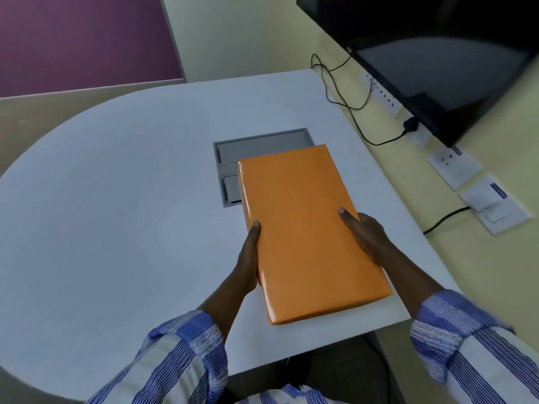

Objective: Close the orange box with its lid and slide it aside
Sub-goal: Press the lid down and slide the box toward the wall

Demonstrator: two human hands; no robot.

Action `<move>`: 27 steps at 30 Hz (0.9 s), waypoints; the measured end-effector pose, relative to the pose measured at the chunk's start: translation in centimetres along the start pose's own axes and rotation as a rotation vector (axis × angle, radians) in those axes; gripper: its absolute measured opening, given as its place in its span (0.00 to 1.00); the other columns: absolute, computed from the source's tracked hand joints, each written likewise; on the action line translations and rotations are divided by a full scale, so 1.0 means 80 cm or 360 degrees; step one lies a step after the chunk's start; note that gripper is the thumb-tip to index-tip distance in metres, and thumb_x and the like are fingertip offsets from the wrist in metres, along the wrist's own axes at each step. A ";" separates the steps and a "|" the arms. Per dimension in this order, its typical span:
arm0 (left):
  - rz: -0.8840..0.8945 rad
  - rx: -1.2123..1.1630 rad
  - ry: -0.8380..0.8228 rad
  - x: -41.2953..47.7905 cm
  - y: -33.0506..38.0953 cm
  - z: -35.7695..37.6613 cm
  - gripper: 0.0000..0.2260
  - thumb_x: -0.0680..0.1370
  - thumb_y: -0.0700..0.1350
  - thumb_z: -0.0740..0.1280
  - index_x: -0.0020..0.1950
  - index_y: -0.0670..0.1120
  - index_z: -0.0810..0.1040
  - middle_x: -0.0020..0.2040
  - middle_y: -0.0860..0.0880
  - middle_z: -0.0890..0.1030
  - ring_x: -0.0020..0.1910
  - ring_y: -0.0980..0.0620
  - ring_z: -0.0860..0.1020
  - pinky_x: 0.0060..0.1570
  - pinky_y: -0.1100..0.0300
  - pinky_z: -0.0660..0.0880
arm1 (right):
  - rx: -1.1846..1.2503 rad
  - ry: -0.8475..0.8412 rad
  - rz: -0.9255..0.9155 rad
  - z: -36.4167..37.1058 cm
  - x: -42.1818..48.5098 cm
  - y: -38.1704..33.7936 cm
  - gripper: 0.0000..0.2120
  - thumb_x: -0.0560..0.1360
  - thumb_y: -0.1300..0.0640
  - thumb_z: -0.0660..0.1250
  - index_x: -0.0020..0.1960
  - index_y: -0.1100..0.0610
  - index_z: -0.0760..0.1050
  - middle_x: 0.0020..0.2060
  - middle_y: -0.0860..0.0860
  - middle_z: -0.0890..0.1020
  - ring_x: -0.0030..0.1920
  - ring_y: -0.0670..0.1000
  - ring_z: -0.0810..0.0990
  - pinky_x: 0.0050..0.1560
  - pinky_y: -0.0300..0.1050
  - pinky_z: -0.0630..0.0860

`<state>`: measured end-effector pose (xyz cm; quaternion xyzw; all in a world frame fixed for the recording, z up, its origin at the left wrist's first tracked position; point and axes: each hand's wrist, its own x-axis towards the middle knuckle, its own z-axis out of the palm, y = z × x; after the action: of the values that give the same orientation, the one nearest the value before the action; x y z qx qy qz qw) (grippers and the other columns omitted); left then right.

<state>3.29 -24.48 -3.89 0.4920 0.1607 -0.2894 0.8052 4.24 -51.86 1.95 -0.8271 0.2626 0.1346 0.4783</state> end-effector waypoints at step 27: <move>-0.0339 0.0259 0.0196 0.099 -0.075 0.198 0.39 0.73 0.76 0.54 0.77 0.54 0.65 0.71 0.43 0.74 0.68 0.40 0.74 0.69 0.35 0.70 | -0.1106 0.0367 -0.0755 -0.082 0.048 0.081 0.40 0.79 0.31 0.52 0.82 0.53 0.50 0.82 0.57 0.52 0.81 0.60 0.50 0.78 0.63 0.52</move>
<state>5.31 -43.04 -5.01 0.5527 0.2370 -0.3546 0.7160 3.54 -61.29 -1.24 -0.9860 0.0561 0.0080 0.1568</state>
